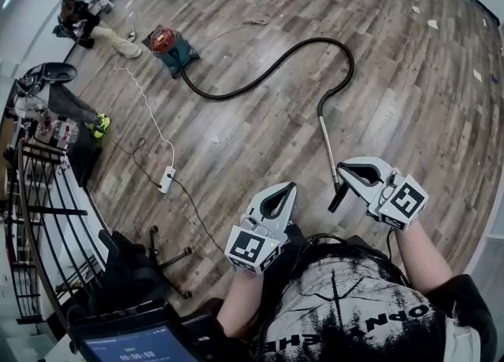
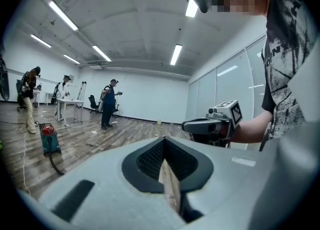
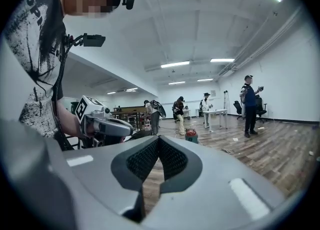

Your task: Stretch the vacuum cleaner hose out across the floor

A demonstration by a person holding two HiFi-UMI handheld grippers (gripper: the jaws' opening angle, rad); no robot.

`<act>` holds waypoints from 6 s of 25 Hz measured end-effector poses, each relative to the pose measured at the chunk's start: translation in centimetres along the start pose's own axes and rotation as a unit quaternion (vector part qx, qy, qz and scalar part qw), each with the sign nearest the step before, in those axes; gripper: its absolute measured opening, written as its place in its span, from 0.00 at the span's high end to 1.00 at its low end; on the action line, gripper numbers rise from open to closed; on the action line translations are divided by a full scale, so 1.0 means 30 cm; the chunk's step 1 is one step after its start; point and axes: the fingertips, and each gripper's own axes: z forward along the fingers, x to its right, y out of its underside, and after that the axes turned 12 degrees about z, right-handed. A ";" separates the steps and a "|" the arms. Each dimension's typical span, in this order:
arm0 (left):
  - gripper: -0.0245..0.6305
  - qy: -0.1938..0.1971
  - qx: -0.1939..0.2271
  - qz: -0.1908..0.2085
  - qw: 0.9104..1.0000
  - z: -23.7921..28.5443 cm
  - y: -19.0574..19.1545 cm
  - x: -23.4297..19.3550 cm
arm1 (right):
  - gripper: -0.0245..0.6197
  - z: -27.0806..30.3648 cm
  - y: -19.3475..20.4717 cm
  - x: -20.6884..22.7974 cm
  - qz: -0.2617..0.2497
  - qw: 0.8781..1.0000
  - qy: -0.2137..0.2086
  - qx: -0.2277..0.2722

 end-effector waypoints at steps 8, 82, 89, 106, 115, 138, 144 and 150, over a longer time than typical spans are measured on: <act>0.96 0.059 0.019 0.018 0.998 0.009 -0.006 -0.372 | 0.95 0.282 -0.123 0.109 -0.005 0.998 0.062 0.032; 0.96 0.401 -0.006 0.003 0.916 1.574 1.242 -0.539 | 0.58 0.494 2.198 1.847 0.277 0.849 0.368 -0.260; 0.96 0.317 -0.045 0.015 0.947 1.553 1.474 -0.645 | 0.57 0.635 2.775 1.935 0.316 0.816 0.347 -0.338; 0.96 0.260 -0.159 0.027 0.952 1.440 1.789 -0.726 | 0.68 0.646 2.962 1.950 0.331 0.771 0.393 -0.377; 0.79 0.263 -0.279 -0.121 0.915 1.609 2.218 -0.631 | 0.70 0.587 2.836 1.891 0.329 0.791 0.386 -0.342; 0.80 0.244 -0.252 -0.493 0.796 1.940 2.737 -0.061 | 0.69 0.436 2.656 1.682 0.305 0.813 0.371 -0.329; 0.80 0.234 -0.237 -0.455 0.826 1.971 2.670 -0.073 | 0.65 0.404 2.688 1.691 0.266 0.806 0.372 -0.376; 0.80 0.235 -0.216 -0.466 0.825 1.979 2.558 -0.069 | 0.69 0.363 2.774 1.657 0.300 0.794 0.359 -0.388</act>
